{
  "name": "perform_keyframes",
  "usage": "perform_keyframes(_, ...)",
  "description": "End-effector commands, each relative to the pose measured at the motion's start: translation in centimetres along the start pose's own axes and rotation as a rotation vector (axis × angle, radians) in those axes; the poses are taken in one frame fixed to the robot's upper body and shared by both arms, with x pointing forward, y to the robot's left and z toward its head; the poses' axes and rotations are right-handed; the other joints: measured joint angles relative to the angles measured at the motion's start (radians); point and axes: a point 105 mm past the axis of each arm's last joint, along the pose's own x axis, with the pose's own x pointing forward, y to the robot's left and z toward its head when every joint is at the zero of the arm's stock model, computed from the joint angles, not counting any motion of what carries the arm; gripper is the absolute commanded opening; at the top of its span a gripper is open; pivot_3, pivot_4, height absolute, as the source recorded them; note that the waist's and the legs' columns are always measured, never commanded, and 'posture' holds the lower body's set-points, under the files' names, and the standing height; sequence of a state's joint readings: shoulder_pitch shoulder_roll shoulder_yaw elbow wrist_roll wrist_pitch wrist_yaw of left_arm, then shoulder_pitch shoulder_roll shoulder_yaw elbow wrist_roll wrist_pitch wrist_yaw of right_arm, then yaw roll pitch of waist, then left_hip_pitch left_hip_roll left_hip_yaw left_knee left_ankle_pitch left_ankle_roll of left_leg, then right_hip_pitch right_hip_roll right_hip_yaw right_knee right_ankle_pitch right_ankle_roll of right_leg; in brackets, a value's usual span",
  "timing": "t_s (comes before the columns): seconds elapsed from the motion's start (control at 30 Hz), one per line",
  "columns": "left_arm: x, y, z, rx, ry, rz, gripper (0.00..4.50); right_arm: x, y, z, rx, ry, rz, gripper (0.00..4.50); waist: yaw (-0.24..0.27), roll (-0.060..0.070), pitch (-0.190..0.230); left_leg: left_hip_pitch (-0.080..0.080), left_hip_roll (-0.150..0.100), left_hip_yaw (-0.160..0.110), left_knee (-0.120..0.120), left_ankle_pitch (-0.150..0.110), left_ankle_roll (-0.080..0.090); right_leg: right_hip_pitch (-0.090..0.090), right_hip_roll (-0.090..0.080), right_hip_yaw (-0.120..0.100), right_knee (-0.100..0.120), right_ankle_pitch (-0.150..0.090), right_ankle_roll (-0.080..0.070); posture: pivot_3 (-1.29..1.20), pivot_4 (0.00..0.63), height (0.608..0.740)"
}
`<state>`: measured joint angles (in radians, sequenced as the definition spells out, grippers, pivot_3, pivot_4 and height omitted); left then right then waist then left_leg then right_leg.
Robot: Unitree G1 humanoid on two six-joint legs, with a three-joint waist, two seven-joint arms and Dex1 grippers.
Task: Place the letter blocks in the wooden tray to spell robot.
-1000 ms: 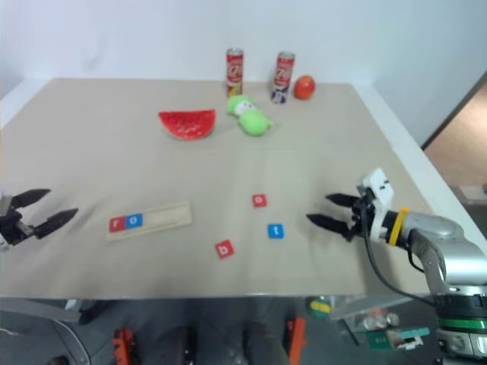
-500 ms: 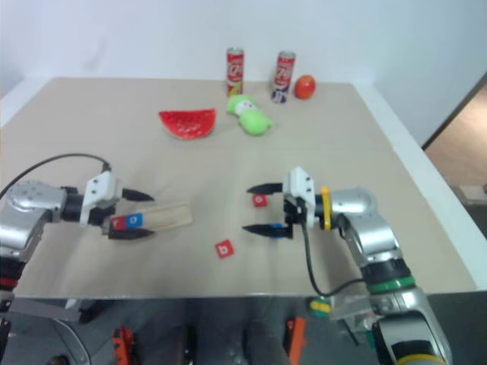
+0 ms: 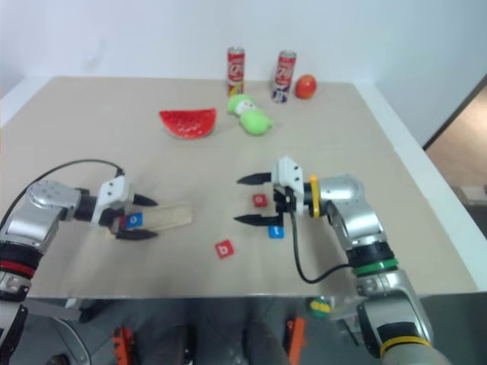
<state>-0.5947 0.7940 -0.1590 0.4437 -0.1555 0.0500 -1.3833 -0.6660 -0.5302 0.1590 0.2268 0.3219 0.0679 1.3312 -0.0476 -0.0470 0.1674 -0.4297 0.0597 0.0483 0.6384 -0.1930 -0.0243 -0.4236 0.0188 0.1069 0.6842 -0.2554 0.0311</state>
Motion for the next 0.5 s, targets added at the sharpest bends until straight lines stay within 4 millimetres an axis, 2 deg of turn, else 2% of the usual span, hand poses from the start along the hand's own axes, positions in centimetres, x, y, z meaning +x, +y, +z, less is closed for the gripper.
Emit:
perform_keyframes(0.03, -0.3, 0.2, -1.2, -0.022, 0.032, 0.052, 4.5, -0.3, -0.2, 0.3, -0.027, 0.0, -0.005, 4.47, 0.0, 0.0, 0.0, 0.0, 0.0, 0.0, 0.0, 0.0, 0.0, 0.0, 0.0, 0.0, 0.0, 0.0, 0.0, 0.0, 0.15, 0.74)
perform_keyframes(0.23, -0.4, 0.2, -3.0, -0.089, 0.057, 0.094, 4.5, -0.2, -0.2, 0.0, -0.028, 0.008, 0.003, 4.47, -0.001, 0.002, -0.001, 0.006, 0.001, 0.001, 0.001, 0.002, 0.002, 0.005, 0.0, -0.001, 0.001, 0.001, 0.0, 0.0, 0.15, 0.74)
perform_keyframes(0.37, -0.8, 0.7, -3.1, -0.13, 0.015, 0.145, 4.5, -0.2, -0.5, 0.1, -0.032, 0.007, -0.001, 4.47, -0.001, 0.003, -0.002, 0.009, 0.003, 0.002, 0.0, 0.005, 0.007, 0.005, 0.002, -0.001, 0.002, 0.004, 0.001, 0.0, 0.15, 0.74)
perform_keyframes(0.5, -1.1, 0.9, -3.3, -0.179, -0.02, 0.16, 4.5, -0.2, -0.6, 0.1, -0.032, 0.006, -0.002, 4.47, -0.002, 0.003, -0.002, 0.01, 0.004, 0.002, 0.0, 0.01, 0.013, 0.005, 0.004, -0.001, 0.002, 0.007, -0.004, 0.0, 0.15, 0.74)
